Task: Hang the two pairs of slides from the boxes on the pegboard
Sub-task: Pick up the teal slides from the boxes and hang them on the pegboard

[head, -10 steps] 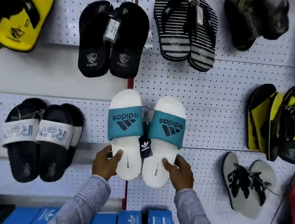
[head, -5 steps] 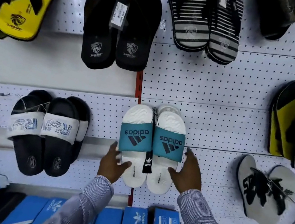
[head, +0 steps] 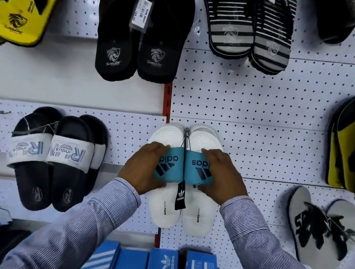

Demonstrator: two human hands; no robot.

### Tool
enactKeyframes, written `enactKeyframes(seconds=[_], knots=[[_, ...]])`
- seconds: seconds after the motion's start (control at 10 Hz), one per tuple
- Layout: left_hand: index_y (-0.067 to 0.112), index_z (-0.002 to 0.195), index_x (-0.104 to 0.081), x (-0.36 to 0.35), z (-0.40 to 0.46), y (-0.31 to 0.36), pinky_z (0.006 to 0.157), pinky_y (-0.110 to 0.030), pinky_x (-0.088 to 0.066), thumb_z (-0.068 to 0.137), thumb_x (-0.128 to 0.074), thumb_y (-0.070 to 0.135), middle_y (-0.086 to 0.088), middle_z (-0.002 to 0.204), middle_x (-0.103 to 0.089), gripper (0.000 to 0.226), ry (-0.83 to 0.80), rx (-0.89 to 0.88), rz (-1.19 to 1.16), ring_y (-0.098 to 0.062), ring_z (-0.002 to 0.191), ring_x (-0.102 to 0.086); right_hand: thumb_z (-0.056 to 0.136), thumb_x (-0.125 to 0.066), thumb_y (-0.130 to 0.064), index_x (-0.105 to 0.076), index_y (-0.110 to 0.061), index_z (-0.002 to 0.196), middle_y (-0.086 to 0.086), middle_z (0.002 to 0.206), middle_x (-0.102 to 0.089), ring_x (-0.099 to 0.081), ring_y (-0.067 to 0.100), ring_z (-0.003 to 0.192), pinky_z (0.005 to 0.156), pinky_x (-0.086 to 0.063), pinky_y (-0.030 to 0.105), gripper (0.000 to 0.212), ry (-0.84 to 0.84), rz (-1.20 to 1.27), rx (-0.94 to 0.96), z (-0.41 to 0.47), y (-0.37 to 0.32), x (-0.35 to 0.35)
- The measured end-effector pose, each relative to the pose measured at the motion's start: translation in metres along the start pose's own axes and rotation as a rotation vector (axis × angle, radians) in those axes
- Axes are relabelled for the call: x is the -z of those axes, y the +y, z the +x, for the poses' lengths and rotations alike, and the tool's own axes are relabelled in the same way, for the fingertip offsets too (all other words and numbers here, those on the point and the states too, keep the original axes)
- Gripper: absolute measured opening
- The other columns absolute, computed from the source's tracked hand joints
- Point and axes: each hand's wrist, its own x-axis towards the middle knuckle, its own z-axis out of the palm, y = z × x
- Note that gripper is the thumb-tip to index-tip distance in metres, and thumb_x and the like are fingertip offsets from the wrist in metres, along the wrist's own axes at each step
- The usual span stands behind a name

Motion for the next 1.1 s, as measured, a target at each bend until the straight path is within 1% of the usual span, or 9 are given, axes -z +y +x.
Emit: enactKeyframes(seconds=[0.2, 0.4, 0.5, 0.6, 0.7, 0.8, 0.9, 1.0, 1.1], knots=[[0.020, 0.146, -0.031, -0.007, 0.002, 0.002, 0.111, -0.035, -0.040, 0.060, -0.084, 0.024, -0.002, 0.146, -0.039, 0.101, 0.013, -0.003, 0.032, -0.022, 0.134, -0.040, 0.062, -0.083, -0.021, -0.033, -0.022, 0.144, -0.001, 0.142, -0.038, -0.034, 0.019, 0.132, 0.096, -0.051, 0.043, 0.096, 0.039, 0.048, -0.001, 0.003, 0.001, -0.004], [0.016, 0.144, -0.034, -0.011, -0.002, 0.006, 0.105, -0.034, -0.042, 0.063, -0.080, 0.018, -0.004, 0.144, -0.040, 0.094, 0.048, -0.041, 0.085, -0.023, 0.133, -0.039, 0.059, -0.087, -0.020, -0.033, -0.022, 0.144, -0.001, 0.142, -0.038, -0.035, 0.018, 0.132, 0.102, -0.046, 0.040, 0.101, 0.050, 0.095, -0.026, 0.002, 0.000, -0.009], [0.016, 0.145, -0.031, -0.014, -0.004, 0.006, 0.107, -0.036, -0.041, 0.066, -0.080, 0.023, -0.005, 0.146, -0.039, 0.094, 0.056, -0.058, 0.134, -0.025, 0.134, -0.037, 0.059, -0.086, -0.019, -0.031, -0.021, 0.145, 0.000, 0.145, -0.037, -0.032, 0.019, 0.135, 0.104, -0.045, 0.041, 0.103, 0.060, 0.093, -0.047, -0.002, -0.003, -0.014], [0.017, 0.149, -0.021, -0.016, -0.008, 0.003, 0.118, -0.040, -0.030, 0.068, -0.079, 0.033, -0.008, 0.155, -0.031, 0.101, 0.052, -0.063, 0.161, -0.029, 0.142, -0.029, 0.065, -0.084, -0.015, -0.018, -0.018, 0.151, 0.001, 0.158, -0.021, -0.017, 0.020, 0.147, 0.113, -0.037, 0.042, 0.108, 0.070, 0.095, -0.069, -0.010, -0.008, -0.019], [0.022, 0.152, -0.006, -0.018, -0.022, -0.001, 0.122, -0.055, -0.013, 0.073, -0.071, 0.048, -0.007, 0.163, -0.007, 0.105, 0.017, -0.034, 0.266, -0.033, 0.150, -0.006, 0.073, -0.077, -0.015, -0.005, -0.014, 0.153, 0.008, 0.163, 0.001, -0.002, 0.027, 0.150, 0.118, -0.027, 0.047, 0.108, 0.193, 0.066, -0.047, -0.024, -0.022, -0.031], [0.021, 0.152, -0.011, -0.018, -0.047, -0.014, 0.114, -0.070, -0.015, 0.073, -0.062, 0.058, -0.008, 0.163, -0.008, 0.101, 0.126, -0.034, 0.374, -0.039, 0.149, -0.009, 0.080, -0.066, -0.018, -0.005, -0.009, 0.152, 0.015, 0.162, 0.004, 0.004, 0.031, 0.150, 0.121, -0.016, 0.052, 0.096, 0.366, 0.003, -0.054, -0.042, -0.055, -0.041], [0.020, 0.150, -0.017, -0.011, -0.074, -0.043, 0.112, -0.072, -0.017, 0.076, -0.055, 0.058, -0.009, 0.162, -0.013, 0.092, 0.217, -0.009, 0.421, -0.040, 0.148, -0.012, 0.080, -0.062, -0.023, -0.011, -0.008, 0.152, 0.018, 0.162, 0.001, 0.006, 0.034, 0.150, 0.121, -0.013, 0.053, 0.089, 0.426, -0.097, -0.073, -0.053, -0.095, -0.048], [0.021, 0.148, -0.026, 0.005, -0.100, -0.081, 0.110, -0.073, -0.018, 0.076, -0.058, 0.053, -0.010, 0.162, -0.017, 0.085, 0.241, 0.078, 0.454, -0.041, 0.148, -0.014, 0.080, -0.061, -0.025, -0.013, -0.009, 0.152, 0.019, 0.162, 0.001, 0.007, 0.036, 0.149, 0.121, -0.011, 0.055, 0.088, 0.405, -0.145, 0.024, -0.048, -0.135, -0.063], [0.020, 0.140, -0.040, 0.031, -0.122, -0.116, 0.110, -0.073, -0.021, 0.073, -0.063, 0.044, -0.012, 0.158, -0.028, 0.075, 0.265, 0.208, 0.453, -0.041, 0.146, -0.021, 0.078, -0.060, -0.024, -0.013, -0.008, 0.152, 0.018, 0.162, 0.005, 0.010, 0.037, 0.149, 0.120, -0.011, 0.056, 0.089, 0.320, -0.140, 0.078, -0.032, -0.178, -0.083]])
